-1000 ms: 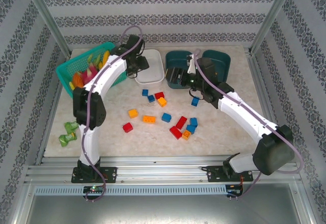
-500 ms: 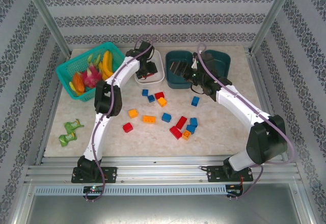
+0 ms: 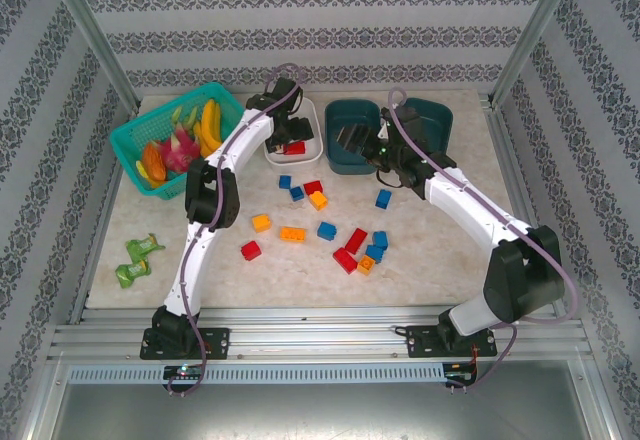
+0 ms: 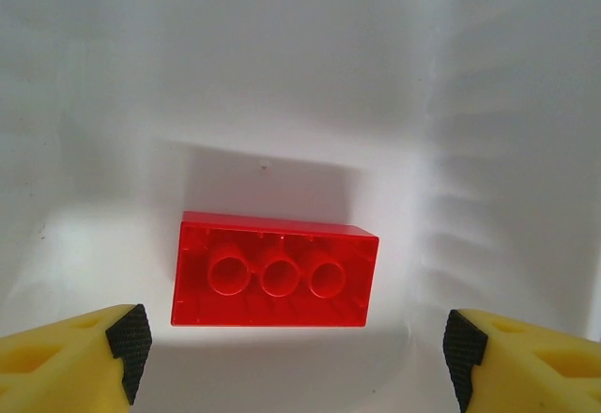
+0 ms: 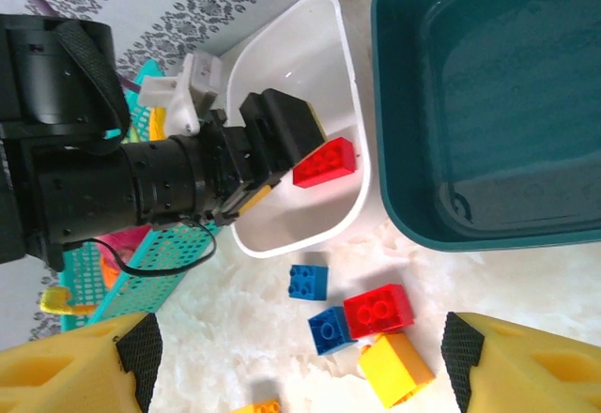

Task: Sort the legos into containers by color

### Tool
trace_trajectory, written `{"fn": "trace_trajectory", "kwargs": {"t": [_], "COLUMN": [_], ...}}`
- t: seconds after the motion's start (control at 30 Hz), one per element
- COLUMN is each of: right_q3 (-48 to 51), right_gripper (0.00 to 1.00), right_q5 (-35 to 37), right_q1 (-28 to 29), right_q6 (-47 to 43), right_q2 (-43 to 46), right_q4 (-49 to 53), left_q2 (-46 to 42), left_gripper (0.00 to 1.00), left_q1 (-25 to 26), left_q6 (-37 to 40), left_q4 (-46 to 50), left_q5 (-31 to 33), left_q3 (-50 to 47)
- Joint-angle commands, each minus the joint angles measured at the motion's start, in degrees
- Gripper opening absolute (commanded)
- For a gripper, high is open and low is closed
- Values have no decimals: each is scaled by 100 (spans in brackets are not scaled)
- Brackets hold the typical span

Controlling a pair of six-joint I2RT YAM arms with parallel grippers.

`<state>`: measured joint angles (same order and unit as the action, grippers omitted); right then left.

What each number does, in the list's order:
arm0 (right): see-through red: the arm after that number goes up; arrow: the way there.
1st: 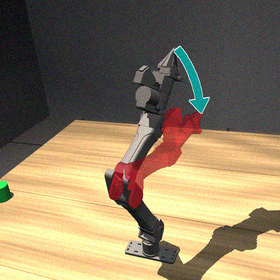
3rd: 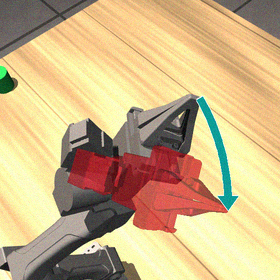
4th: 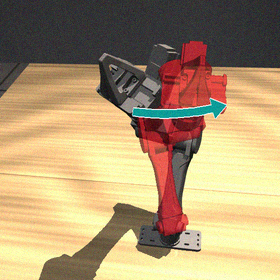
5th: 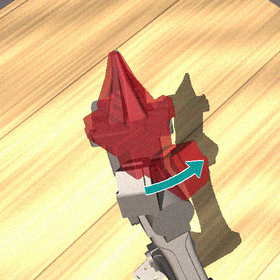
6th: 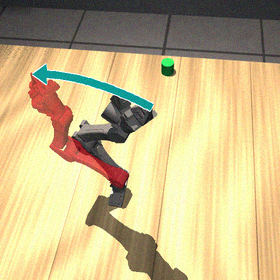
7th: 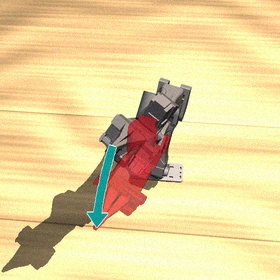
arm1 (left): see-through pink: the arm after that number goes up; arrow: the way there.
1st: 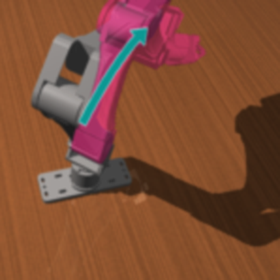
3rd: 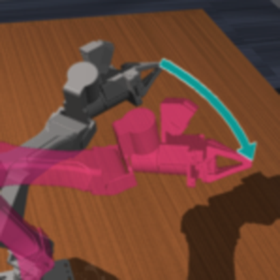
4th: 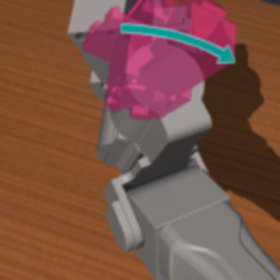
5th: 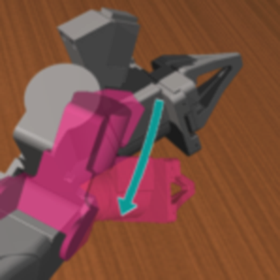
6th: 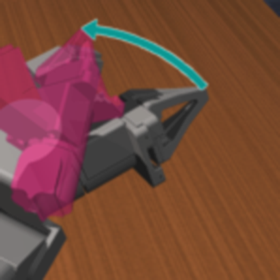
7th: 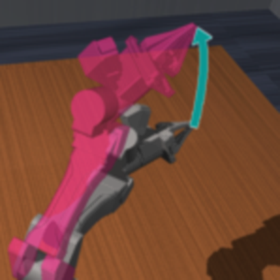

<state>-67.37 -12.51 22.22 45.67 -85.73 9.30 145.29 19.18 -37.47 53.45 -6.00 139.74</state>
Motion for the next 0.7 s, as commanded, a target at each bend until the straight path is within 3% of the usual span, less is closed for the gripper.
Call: {"fn": "trace_trajectory", "kwargs": {"t": [0.0, 0.13, 0.27, 0.43, 0.57, 0.67], "right_q3": [-264, -410, -568, -146, -18, 183], "right_gripper": [80, 80, 80, 80, 78, 77], "right_q5": [280, 570, 1174, 989, 533, 412], "right_q1": [-60, -25, 4, -224, -449, -615], "right_q6": [-346, -652, -788, -726, -801, -755], "right_q2": [386, 765, 1006, 803, 112, -274], "right_q4": [458, 1137, 2384, 2911, 3058, 2760], "left_q2": [-761, -1589, -2700, -4569, -6047, -6825], "left_gripper": [84, 87, 89, 95, 99, 100], "left_q1": [45, 61, 248, 793, 1175, 1373], "left_q6": [-10, -81, 118, 343, 1, -158], "left_q4": [112, 102, -99, -1290, -2297, -2665], "left_q5": [-50, -76, -188, -522, -449, -367], "left_q3": [193, -12, -852, -3585, -5992, -7218]}}
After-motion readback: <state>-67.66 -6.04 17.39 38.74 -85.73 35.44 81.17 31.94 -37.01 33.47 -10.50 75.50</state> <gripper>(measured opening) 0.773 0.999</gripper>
